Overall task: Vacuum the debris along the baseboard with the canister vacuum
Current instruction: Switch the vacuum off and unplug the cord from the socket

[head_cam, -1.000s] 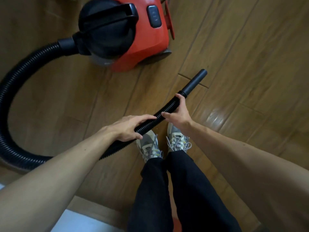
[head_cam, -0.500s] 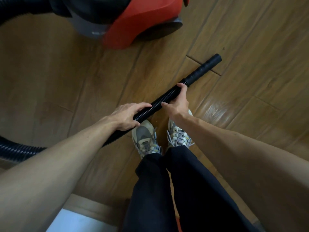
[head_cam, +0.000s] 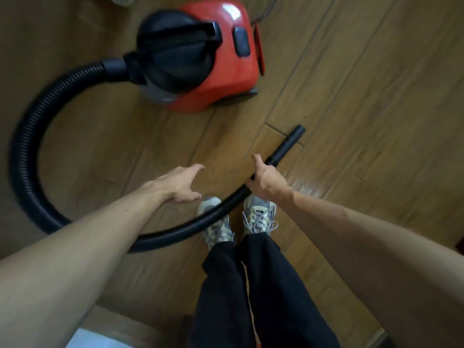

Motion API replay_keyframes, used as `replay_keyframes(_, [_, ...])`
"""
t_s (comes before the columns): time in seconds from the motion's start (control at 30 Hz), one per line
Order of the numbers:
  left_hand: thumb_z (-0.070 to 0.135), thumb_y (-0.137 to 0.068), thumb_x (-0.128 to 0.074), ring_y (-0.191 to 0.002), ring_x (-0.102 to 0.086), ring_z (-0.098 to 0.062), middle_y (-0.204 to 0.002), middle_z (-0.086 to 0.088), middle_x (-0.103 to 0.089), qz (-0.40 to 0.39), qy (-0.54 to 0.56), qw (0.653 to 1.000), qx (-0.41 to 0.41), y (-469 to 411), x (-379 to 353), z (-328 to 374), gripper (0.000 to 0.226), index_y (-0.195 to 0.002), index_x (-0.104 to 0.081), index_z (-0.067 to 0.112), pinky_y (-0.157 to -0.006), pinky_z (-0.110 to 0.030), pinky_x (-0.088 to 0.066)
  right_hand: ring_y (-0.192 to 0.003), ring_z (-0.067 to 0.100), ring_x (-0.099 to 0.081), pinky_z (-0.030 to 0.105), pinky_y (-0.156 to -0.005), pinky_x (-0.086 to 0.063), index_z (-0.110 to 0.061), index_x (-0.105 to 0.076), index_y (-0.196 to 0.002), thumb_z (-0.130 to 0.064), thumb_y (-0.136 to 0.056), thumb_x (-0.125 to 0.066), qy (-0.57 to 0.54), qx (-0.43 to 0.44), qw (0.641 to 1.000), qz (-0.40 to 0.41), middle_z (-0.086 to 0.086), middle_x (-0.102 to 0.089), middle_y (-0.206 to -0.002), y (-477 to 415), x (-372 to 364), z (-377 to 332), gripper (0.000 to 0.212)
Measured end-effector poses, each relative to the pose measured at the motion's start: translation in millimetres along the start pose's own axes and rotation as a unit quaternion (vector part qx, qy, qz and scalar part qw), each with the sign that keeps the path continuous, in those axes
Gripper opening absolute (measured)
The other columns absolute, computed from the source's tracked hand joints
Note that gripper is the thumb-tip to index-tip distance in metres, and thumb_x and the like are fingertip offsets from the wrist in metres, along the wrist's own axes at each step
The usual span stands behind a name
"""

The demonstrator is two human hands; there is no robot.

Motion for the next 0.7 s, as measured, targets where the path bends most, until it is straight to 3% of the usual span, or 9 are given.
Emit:
replay_keyframes(0.23, [0.049,-0.087,-0.062,-0.134,-0.042,-0.032,-0.147,-0.014,-0.037,0.102,-0.038,0.994,0.018,101.1,108.1,26.1,0.089,-0.155,-0.009,0.026,-0.109,-0.046,-0.039,-0.114,0.038,-0.054,0.041,-0.089,-0.046,-0.017,-0.023,-0.149,-0.038,-0.089,-0.065,0.089,0.082,0.991,0.057,0.016,-0.052,-0.122,75.0,92.5,-78.5,0.075])
replay_keyframes(0.33, [0.051,-0.089,-0.059,-0.136,-0.039,-0.036,-0.150,-0.017,-0.032,0.157,-0.066,0.985,0.013,158.0,155.5,47.3,0.090,-0.156,-0.008,0.021,-0.109,-0.045,-0.038,-0.116,0.037,-0.051,0.041,-0.086,-0.045,-0.017,-0.025,-0.147,-0.039,-0.087,-0.066,0.122,0.115,0.981,0.097,0.014,-0.048,-0.121,120.5,136.7,-114.3,0.076])
replay_keyframes(0.57, [0.053,-0.086,-0.058,-0.130,-0.045,-0.035,-0.140,-0.014,-0.040,0.267,-0.122,0.956,-0.008,301.3,252.0,92.7,0.086,-0.152,-0.016,0.017,-0.105,-0.045,-0.043,-0.118,0.034,-0.052,0.044,-0.090,-0.049,-0.023,-0.026,-0.147,-0.042,-0.086,-0.065,0.139,0.151,0.961,0.186,0.010,-0.048,-0.120,249.6,245.0,-190.8,0.075])
replay_keyframes(0.7, [0.051,-0.087,-0.059,-0.129,-0.045,-0.036,-0.139,-0.016,-0.040,0.326,-0.115,0.938,-0.038,386.6,296.6,118.2,0.085,-0.152,-0.016,0.015,-0.105,-0.046,-0.043,-0.127,0.032,-0.044,0.044,-0.094,-0.046,-0.023,-0.017,-0.153,-0.046,-0.089,-0.063,0.155,0.168,0.944,0.239,0.010,-0.044,-0.134,329.5,310.4,-229.4,0.082])
Point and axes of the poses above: each hand's wrist, its own y-axis away from the middle knuckle, its own x-axis out of the back of the hand, z = x × y, the point moved 4 cm from there along -y, towards the middle knuckle
